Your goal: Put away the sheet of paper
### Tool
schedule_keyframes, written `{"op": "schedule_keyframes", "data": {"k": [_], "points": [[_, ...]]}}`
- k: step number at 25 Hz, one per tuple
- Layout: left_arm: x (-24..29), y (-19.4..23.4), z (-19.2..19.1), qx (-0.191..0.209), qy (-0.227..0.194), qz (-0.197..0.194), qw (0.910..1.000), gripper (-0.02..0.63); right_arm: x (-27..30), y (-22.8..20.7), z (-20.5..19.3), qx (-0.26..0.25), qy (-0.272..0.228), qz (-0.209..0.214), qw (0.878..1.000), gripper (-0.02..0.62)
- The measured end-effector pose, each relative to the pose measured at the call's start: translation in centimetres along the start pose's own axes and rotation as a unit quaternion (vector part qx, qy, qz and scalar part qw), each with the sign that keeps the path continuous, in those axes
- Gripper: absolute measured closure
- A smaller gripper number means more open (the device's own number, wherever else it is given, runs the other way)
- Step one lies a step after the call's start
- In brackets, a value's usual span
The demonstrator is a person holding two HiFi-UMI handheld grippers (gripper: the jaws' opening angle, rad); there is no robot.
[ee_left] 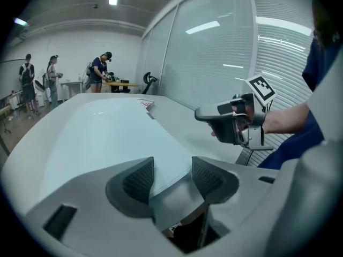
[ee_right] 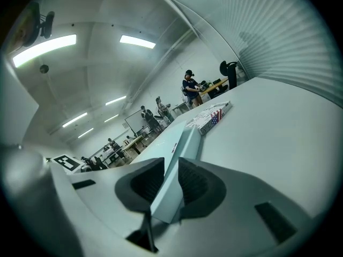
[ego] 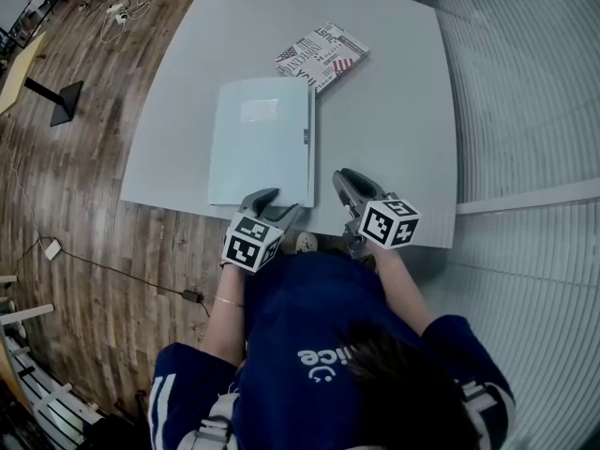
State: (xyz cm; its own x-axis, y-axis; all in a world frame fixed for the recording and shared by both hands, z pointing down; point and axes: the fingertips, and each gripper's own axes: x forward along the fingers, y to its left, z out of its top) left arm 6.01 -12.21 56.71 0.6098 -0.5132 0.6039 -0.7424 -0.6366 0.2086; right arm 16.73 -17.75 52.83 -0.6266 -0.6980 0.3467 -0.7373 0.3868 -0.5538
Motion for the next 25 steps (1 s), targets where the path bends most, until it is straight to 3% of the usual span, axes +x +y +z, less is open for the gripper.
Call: {"op": "schedule_keyframes", "data": {"k": [4,7,10,12,15,18,22,25], "points": [[-0.7,1.0,1.7,-0.085,-0.057,0.006,0.9948,0.397,0.1,0.4,-0.4,-0.003,0.001,0.003,1.0,0.508],[-1.6,2.6,2.8,-0.151,-0.089,0.026,0.9841,0.399,0.5,1.1,-0.5,-0.009,0.006,0.013,1.0,0.508],[-2.9,4.0,3.6,-0.193,-0.118,0.066,0.9719,0.399,0.5,2.1,-0.6,-0.028,0.009,0.017,0.999,0.508],[-3.4,4.6,4.1,-0.193,-0.137,0.085,0.9679,0.4,0.6,2.5,-0.6,-0.046,0.007,0.015,0.999,0.508],[-3.7,4.9,4.5,-0.158,-0.153,0.114,0.9688,0.402,1.0,2.8,-0.9,-0.064,0.007,0.011,0.998,0.525],[-3.8,4.9,4.6,-0.152,-0.161,0.127,0.967,0.408,1.1,3.4,-0.7,-0.08,0.0,-0.001,0.997,0.531],[-4.5,5.6,3.8,-0.155,-0.155,0.163,0.9618,0.601,1.3,4.6,-0.5,-0.121,-0.012,-0.025,0.992,0.547],[-4.6,5.8,3.5,-0.158,-0.154,0.169,0.9607,0.601,1.6,5.2,-0.5,-0.139,-0.014,-0.035,0.99,0.571]]}}
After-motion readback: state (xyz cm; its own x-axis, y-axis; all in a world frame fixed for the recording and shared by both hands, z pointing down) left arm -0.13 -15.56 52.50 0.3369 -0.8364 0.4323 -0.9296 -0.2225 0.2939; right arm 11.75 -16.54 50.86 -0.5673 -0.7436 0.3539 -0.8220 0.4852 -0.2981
